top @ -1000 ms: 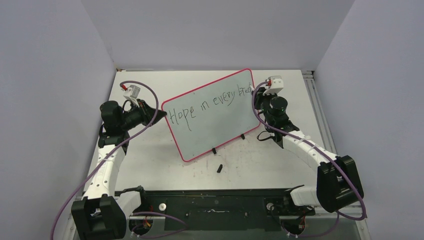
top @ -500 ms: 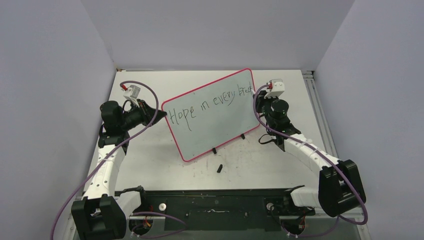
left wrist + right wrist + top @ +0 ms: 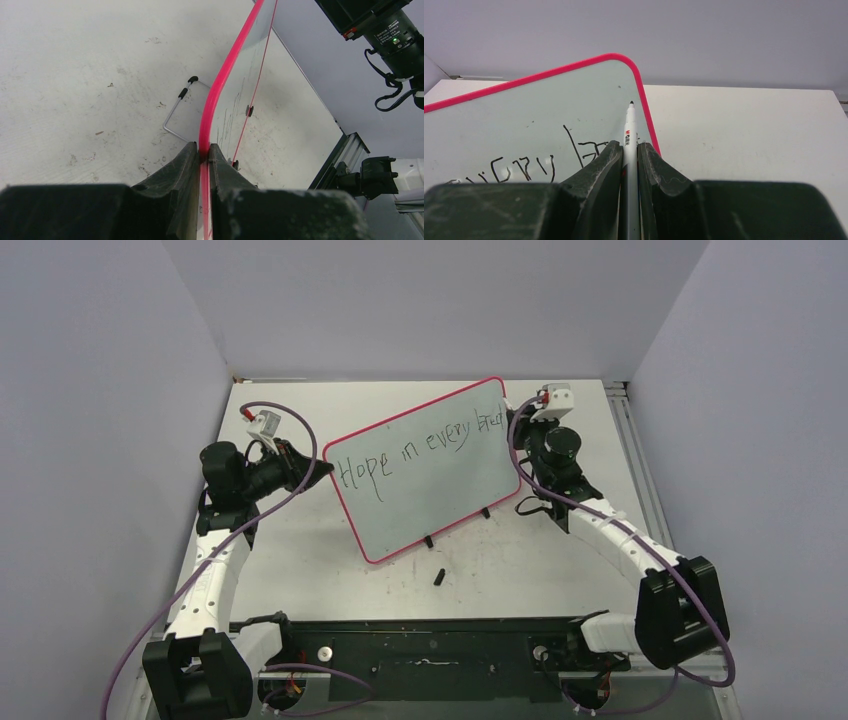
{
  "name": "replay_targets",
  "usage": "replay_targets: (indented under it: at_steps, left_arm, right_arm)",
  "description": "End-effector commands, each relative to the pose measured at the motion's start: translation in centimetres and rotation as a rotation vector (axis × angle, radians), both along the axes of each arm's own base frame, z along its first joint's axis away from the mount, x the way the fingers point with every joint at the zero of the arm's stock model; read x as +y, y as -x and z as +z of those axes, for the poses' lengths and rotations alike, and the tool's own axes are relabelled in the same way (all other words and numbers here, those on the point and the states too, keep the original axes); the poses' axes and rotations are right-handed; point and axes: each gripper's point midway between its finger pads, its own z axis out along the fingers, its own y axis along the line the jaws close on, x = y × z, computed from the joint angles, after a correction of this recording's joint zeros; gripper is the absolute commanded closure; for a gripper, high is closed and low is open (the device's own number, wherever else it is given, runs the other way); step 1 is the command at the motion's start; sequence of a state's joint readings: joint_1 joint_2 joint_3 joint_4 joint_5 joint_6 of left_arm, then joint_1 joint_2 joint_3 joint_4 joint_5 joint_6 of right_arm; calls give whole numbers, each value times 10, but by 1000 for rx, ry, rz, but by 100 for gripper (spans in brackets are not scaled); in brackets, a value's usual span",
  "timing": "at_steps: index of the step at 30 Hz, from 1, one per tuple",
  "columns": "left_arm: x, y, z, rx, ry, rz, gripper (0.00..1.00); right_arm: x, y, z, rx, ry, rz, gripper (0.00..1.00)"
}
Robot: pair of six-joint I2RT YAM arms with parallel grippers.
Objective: Write a sentence on the whiteboard
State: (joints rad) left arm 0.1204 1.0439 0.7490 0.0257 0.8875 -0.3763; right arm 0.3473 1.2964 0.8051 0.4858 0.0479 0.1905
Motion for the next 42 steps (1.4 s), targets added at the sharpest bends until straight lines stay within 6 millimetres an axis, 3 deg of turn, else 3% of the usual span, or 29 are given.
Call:
replay_targets:
  at_steps: [1,13,33,34,35,42]
  left_arm:
    - [1,-3,10,-36,-21,0,100]
    - [1,-3,10,-35,-21,-2,100]
    - [0,-2,12,-40,-18,-4,100]
    - [0,-2,12,-40,-17,-6,82]
    - [0,-2,12,-41,-17,-5,98]
    - [0,-2,12,-39,-16,-6,100]
  right_arm:
    - [1,-12,28,-85,-18,-4,95]
    - [2,-17,12,-48,-4,3,95]
    - [1,16,-51,101,-7,37,95]
    - [1,17,-52,104,-9,40,95]
    - [1,17,-54,108,-9,41,95]
    - [3,13,-43,78,-18,41,95]
